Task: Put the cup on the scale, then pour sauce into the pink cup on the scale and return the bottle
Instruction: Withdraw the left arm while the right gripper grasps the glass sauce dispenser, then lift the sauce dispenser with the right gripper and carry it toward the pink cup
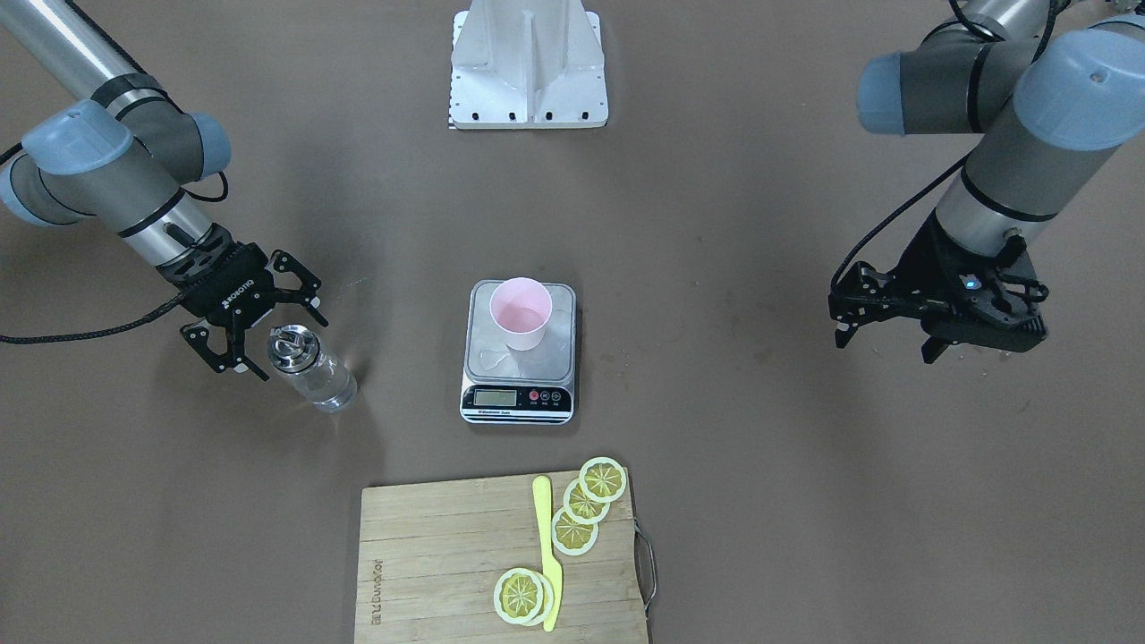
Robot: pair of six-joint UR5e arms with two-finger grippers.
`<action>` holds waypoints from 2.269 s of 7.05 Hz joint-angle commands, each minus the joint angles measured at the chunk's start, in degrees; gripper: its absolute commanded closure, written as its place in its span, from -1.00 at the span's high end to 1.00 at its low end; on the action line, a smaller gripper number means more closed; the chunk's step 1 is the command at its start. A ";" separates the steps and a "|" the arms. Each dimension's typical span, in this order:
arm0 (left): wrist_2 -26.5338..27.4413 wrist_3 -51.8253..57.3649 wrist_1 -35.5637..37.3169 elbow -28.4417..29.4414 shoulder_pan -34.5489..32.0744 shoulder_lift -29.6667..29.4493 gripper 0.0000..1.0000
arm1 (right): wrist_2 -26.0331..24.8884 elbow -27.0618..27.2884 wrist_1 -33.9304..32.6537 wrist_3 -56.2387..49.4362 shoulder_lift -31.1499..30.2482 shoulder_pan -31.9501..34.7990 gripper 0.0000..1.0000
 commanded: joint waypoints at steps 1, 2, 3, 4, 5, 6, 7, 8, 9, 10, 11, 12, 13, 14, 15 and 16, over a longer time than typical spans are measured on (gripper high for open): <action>0.08 0.75 0.02 -0.38 -0.53 0.80 0.94 | -0.98 -0.59 0.30 0.04 0.01 -0.41 1.00; 0.08 0.75 -0.06 -0.47 -0.53 0.80 0.94 | -1.33 -0.59 0.30 0.04 0.10 -0.67 1.00; 0.08 0.75 -0.06 -0.38 -0.53 0.89 0.94 | -1.42 -0.93 0.30 0.04 0.53 -0.93 1.00; 0.08 0.75 -0.06 -0.47 -0.62 0.80 0.94 | -2.38 -1.37 0.30 0.13 1.23 -1.20 1.00; 0.08 0.75 -0.06 -0.38 -0.62 0.80 0.94 | -2.65 -1.73 0.30 0.56 2.02 -1.38 1.00; 0.16 0.75 0.02 -0.38 -0.62 0.80 0.94 | -2.74 -1.90 0.30 0.57 2.20 -1.55 1.00; 0.16 0.75 0.02 -0.38 -0.62 0.80 0.94 | -2.74 -1.99 0.30 0.57 2.38 -1.55 1.00; 0.16 0.75 0.02 -0.38 -0.62 0.80 0.94 | -2.74 -2.08 0.30 0.57 2.56 -1.55 1.00; 0.16 0.75 0.02 -0.38 -0.62 0.80 0.94 | -2.74 -2.34 0.30 0.92 2.91 -1.55 0.99; 0.16 0.75 0.02 -0.38 -0.62 0.80 0.94 | -2.92 -2.52 0.30 1.01 3.26 -1.55 0.98; 0.16 0.75 -0.06 -0.38 -0.62 0.80 0.94 | -3.18 -2.69 0.30 1.10 3.35 -1.55 0.97; 0.16 0.75 0.02 -0.38 -0.62 0.80 0.94 | -3.18 -2.70 0.30 1.44 3.61 -1.55 0.86; 0.16 0.75 0.02 -0.38 -0.62 0.80 0.94 | -3.18 -2.96 0.30 3.10 3.79 -1.55 0.54; 0.08 0.75 -0.06 -0.47 -0.79 0.89 0.94 | -3.18 -2.96 0.21 4.16 4.05 -1.55 0.18; 0.08 1.71 -0.15 -1.16 -1.14 1.93 0.94 | -3.18 -2.96 0.21 5.56 4.14 -1.55 -0.27; -0.10 5.11 -0.41 -1.78 -2.45 4.29 0.94 | -3.18 -2.96 0.13 6.10 4.14 -1.55 -0.63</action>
